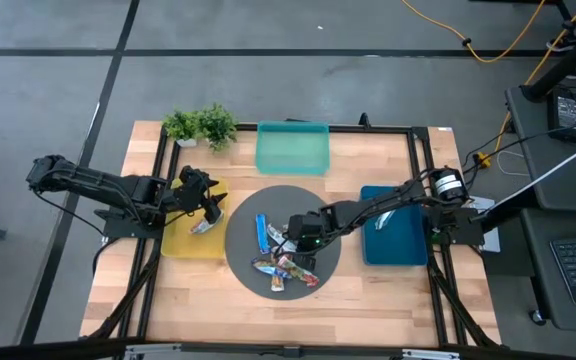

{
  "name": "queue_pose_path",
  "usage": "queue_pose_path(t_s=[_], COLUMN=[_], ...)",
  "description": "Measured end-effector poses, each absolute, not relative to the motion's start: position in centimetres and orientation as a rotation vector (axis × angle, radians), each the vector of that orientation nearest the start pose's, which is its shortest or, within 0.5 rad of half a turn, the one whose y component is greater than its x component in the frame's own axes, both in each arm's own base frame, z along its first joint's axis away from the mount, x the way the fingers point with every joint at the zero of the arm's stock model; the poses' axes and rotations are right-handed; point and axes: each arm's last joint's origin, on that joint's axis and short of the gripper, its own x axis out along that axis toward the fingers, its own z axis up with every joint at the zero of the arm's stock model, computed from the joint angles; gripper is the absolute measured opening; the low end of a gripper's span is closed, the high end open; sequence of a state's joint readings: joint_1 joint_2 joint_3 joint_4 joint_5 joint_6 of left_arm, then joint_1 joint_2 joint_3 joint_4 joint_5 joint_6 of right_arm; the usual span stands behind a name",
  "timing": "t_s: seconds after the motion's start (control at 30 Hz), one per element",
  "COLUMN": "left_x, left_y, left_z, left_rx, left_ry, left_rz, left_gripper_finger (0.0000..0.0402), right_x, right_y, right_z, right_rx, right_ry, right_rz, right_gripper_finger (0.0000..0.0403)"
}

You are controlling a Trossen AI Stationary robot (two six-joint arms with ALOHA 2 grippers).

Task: Pick and place Granola Bars by type
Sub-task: Put the yellow granola bar into the blue bin

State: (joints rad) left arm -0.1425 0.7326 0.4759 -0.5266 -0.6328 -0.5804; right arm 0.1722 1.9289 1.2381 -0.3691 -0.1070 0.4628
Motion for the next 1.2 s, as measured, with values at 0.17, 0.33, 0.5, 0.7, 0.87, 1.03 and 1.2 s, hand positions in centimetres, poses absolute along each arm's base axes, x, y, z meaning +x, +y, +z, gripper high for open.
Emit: queue_pose_path(t_s=[0.17, 0.33, 0.5, 0.7, 0.87, 1.03, 1.2], left_x=[14.2, 14.2, 14.2, 14.1, 14.1, 14.1, 14.1], left_y=[-0.3, -0.3, -0.3, -0.3, -0.3, -0.2, -0.2], left_z=[21.2, 21.2, 21.2, 21.2, 21.2, 21.2, 21.2], left_rx=[-0.245, -0.245, -0.245, -0.243, -0.242, -0.232, -0.223], left_ry=[0.568, 0.568, 0.568, 0.566, 0.565, 0.559, 0.559], left_rz=[0.654, 0.653, 0.654, 0.658, 0.66, 0.674, 0.677], left_gripper_finger=[0.0218, 0.0218, 0.0218, 0.0218, 0.0218, 0.0218, 0.0218], right_x=[38.0, 38.0, 37.9, 37.9, 37.3, 36.5, 35.3], right_y=[6.9, 6.7, 6.3, 5.8, 5.5, 5.6, 6.2], right_z=[15.9, 17.5, 20.3, 24.2, 27.4, 30.7, 33.8], right_rx=[0.378, 0.255, 0.051, -0.127, -0.261, -0.351, -0.418], right_ry=[1.127, 1.202, 1.285, 1.311, 1.329, 1.314, 1.258], right_rz=[-0.006, -0.045, -0.122, -0.25, -0.377, -0.467, -0.592], right_gripper_finger=[0.0015, 0.0008, 0.0005, 0.0005, 0.0004, 0.0004, 0.0004])
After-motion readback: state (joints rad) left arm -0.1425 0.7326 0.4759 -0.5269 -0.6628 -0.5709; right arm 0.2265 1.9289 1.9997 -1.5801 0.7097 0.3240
